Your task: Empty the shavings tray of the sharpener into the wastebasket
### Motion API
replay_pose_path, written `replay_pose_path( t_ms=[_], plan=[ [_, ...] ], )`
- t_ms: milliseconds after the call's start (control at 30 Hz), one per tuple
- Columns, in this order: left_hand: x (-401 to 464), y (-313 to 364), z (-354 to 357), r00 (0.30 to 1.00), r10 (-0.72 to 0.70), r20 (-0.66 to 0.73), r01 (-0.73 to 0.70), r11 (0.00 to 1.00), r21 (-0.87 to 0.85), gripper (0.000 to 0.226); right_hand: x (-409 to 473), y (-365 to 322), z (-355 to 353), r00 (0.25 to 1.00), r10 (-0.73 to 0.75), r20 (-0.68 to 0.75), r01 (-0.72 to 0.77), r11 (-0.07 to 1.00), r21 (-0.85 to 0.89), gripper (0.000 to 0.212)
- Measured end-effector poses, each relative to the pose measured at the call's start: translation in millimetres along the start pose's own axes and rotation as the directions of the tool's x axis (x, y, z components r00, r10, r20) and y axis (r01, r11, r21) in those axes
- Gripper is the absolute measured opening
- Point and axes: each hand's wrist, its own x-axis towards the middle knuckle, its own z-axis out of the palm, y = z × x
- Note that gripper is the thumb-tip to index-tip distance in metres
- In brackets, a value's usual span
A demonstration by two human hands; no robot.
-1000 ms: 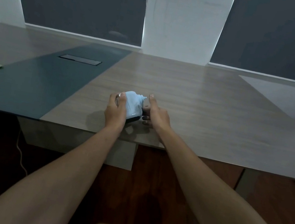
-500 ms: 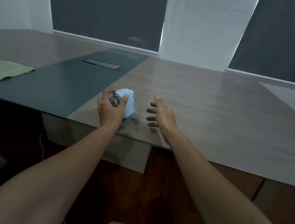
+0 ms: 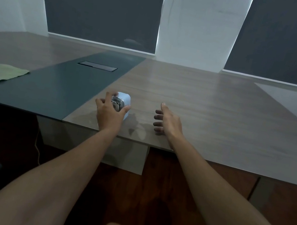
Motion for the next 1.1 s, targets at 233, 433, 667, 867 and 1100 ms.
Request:
replay_pose_path(
  t_ms=[233, 433, 667, 867, 1100],
  plan=[
    [-4.0, 15.7, -7.0, 0.985, 0.168, -0.028, -0.159, 0.968, 0.193, 0.084, 3.5, -3.0, -40.6, 0.968, -0.198, -0.153, 0.164, 0.964, -0.21, 0.055],
    [-11.2, 63.5, 20.4, 0.912, 0.395, 0.109, -0.409, 0.867, 0.284, 0.089, 5.9, -1.4, -86.6, 0.94, -0.332, -0.084, 0.224, 0.781, -0.584, 0.054],
    [-47.8, 75.2, 80.4, 0.81, 0.285, 0.513, -0.469, 0.839, 0.275, 0.084, 13.9, 24.3, -132.5, 0.967, -0.256, -0.001, 0.121, 0.462, -0.879, 0.07],
    [-60.2, 57.5, 101.3, 0.692, 0.101, 0.715, -0.493, 0.79, 0.365, 0.096, 18.9, 44.6, -147.5, 0.984, -0.178, 0.018, 0.079, 0.341, -0.937, 0.082],
    [-59.7, 58.7, 105.8, 0.647, 0.03, 0.762, -0.523, 0.745, 0.415, 0.1, 15.9, 42.4, -146.3, 0.958, -0.285, -0.035, 0.105, 0.461, -0.881, 0.076]
  ],
)
